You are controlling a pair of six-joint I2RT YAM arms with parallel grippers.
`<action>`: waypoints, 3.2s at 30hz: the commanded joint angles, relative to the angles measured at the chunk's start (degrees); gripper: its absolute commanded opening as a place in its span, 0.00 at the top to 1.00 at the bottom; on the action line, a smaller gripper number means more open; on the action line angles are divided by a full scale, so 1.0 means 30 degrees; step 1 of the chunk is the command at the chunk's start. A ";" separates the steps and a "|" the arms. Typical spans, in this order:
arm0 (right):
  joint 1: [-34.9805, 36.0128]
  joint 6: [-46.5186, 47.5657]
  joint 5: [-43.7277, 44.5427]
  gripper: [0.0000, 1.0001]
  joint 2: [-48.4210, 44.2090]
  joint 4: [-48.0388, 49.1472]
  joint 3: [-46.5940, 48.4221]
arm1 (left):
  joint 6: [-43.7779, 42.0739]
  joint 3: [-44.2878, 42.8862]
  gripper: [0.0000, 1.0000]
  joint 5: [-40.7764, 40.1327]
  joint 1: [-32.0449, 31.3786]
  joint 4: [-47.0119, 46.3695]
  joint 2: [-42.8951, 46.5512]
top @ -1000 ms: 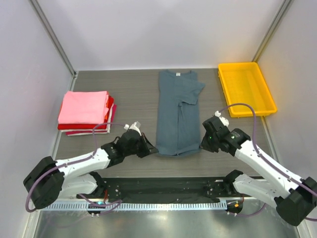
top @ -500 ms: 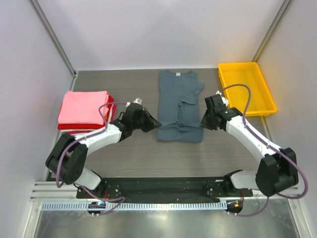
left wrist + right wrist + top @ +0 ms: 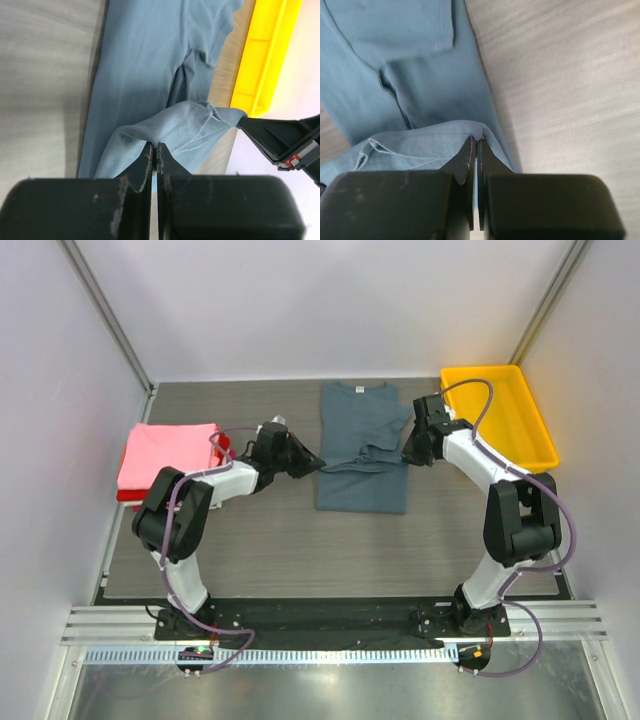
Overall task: Fold and stack the t-shirts
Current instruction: Fold the tshirt
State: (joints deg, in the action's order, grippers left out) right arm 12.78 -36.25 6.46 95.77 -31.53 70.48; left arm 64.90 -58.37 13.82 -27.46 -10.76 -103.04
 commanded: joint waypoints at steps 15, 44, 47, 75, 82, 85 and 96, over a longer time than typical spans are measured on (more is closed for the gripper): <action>-0.1592 0.0716 -0.1595 0.99 0.4141 0.0900 0.5157 | -0.0893 -0.5327 1.00 0.1632 0.0951 -0.1129 -0.3561; -0.1856 0.0483 -0.3353 0.42 -0.5171 0.4533 -0.5267 | -0.4462 0.1332 0.00 -0.4667 0.2301 0.2366 0.4847; -0.1856 0.0452 -0.3412 0.43 -0.5935 0.4533 -0.6381 | -0.5375 0.0005 0.13 -0.3849 0.1422 0.5513 0.4173; -0.1856 -0.0309 -0.5991 0.75 -0.2334 0.9600 -1.0426 | -0.4760 0.0238 0.49 -0.2909 -0.1715 0.3676 0.0042; -0.1885 -0.0192 -0.5932 0.97 -0.2303 0.9719 -1.0339 | -0.4584 0.0032 0.58 -0.2353 -0.1715 0.3061 -0.0748; -0.1885 -0.0192 -0.5991 0.99 -0.2274 0.9660 -1.0251 | -0.4350 0.0383 0.59 -0.2878 -0.2006 0.3061 -0.0516; -0.1856 -0.0075 -0.6107 0.99 -0.2624 0.9221 -0.9928 | -0.3617 0.0471 0.89 -0.2528 -0.2271 0.2417 -0.1277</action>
State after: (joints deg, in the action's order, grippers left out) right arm 7.38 -37.23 -12.19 88.51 -3.99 39.24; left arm 53.63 -56.86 5.91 -33.82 -1.93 -105.82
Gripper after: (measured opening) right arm 0.049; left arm 0.145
